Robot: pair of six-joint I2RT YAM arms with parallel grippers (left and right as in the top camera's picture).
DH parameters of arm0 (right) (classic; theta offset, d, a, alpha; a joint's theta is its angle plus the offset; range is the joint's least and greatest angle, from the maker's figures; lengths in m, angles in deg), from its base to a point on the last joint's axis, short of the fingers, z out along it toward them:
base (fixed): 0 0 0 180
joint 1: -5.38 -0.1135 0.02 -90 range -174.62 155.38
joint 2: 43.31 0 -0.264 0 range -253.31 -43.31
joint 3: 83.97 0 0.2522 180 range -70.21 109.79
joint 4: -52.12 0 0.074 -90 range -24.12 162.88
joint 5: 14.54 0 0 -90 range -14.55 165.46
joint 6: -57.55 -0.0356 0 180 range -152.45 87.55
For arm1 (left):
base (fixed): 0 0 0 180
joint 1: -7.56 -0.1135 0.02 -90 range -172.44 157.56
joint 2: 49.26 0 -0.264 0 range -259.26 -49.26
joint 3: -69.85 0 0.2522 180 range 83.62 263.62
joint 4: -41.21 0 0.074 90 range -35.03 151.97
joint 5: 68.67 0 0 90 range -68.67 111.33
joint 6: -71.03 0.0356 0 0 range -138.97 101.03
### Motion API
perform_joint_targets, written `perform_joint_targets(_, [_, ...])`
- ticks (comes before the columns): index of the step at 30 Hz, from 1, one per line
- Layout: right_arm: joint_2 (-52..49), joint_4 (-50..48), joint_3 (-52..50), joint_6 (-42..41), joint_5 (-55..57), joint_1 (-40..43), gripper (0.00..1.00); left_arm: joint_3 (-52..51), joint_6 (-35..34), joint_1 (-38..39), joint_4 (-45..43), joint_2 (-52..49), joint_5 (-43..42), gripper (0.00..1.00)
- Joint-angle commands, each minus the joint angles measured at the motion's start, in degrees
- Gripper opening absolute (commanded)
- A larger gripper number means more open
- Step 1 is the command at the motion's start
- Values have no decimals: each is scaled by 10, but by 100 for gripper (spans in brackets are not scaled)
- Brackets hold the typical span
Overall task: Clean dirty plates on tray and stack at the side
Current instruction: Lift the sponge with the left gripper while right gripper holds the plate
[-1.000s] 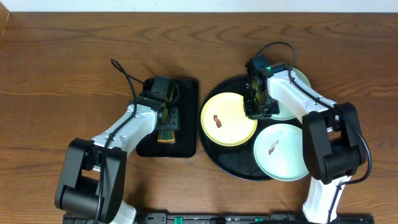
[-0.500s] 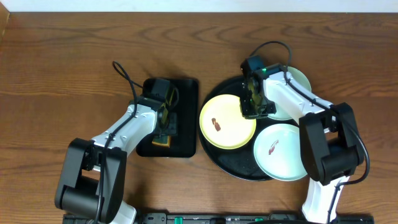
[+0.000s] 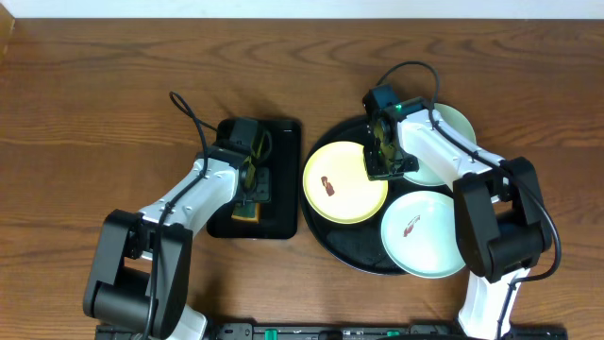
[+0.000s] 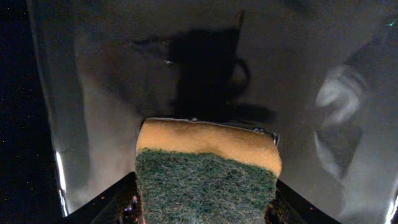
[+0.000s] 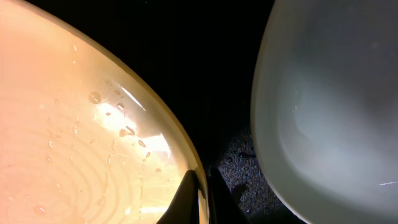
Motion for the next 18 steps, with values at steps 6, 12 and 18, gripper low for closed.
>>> perform_joint_targets(6, [1, -3, 3, -20, 17, -4, 11, -4, -7, -1, 2, -7, 5, 62])
perform_joint_targets(12, [1, -5, 3, -20, 31, -1, 11, -5, -7, -1, 25, -7, 5, 60])
perform_joint_targets(18, [1, -5, 3, -20, 32, 1, 11, -5, -7, -1, 19, -7, 5, 57])
